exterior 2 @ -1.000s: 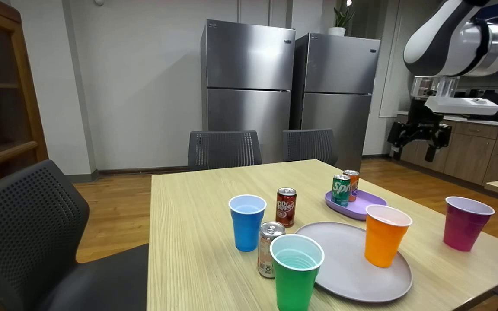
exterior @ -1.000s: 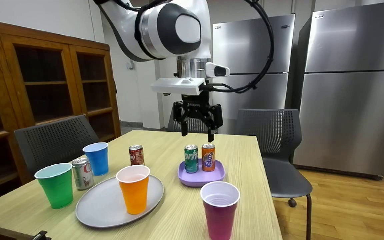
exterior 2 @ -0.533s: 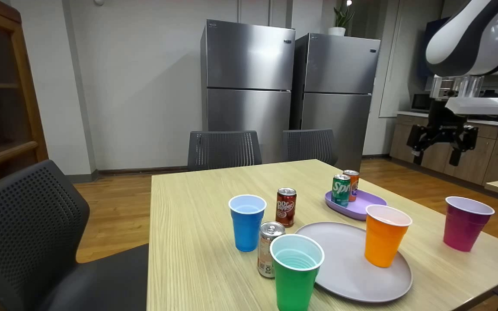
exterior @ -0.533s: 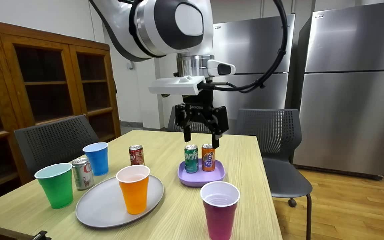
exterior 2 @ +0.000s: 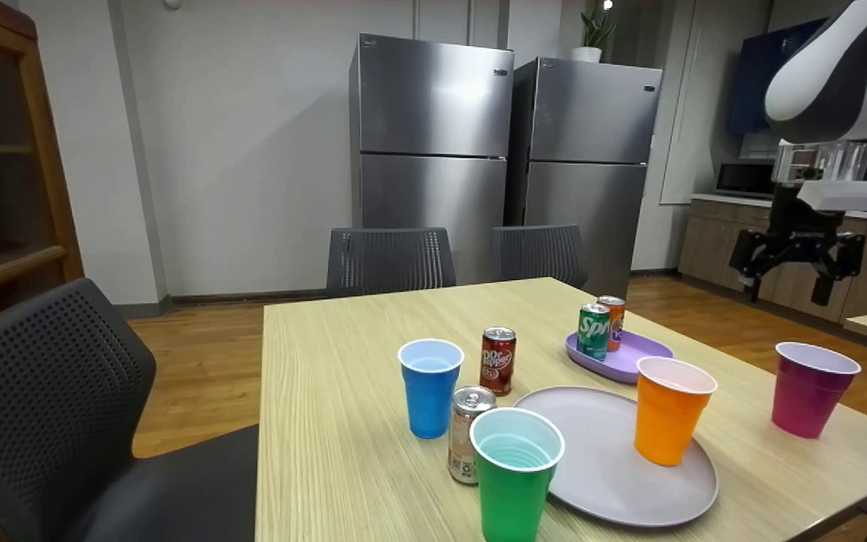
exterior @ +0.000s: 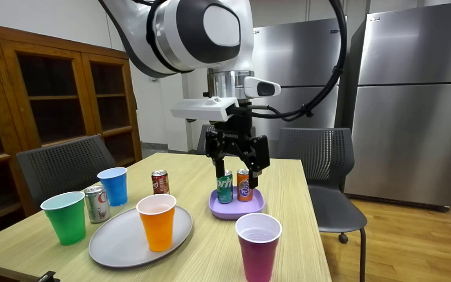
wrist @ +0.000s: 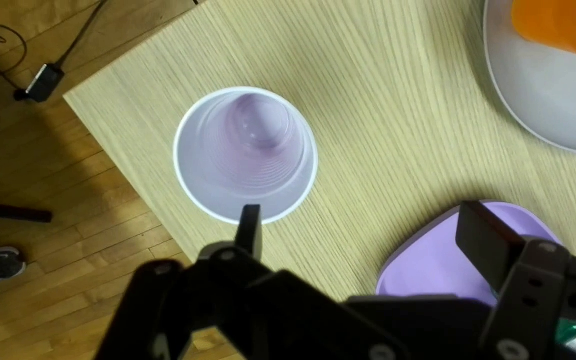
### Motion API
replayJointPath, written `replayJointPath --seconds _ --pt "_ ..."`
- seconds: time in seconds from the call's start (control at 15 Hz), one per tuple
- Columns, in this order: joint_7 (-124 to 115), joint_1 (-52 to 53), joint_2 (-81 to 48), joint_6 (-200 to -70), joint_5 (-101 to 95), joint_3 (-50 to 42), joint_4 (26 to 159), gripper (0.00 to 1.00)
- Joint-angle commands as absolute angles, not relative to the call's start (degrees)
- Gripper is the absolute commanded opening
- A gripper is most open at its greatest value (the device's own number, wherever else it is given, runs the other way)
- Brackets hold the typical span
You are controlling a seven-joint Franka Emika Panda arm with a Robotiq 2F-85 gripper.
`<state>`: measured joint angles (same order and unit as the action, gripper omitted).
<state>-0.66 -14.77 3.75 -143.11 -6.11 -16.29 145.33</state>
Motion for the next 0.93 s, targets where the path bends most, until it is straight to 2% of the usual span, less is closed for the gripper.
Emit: replayJointPath --seconds 0.0,0.87 --pt "-3.65 -15.89 4.59 -145.16 -7.91 -16.12 147.42 1.00" --pt "-7.11 -15.38 -6.51 -150.96 -6.98 -16.61 144.29 1.00"
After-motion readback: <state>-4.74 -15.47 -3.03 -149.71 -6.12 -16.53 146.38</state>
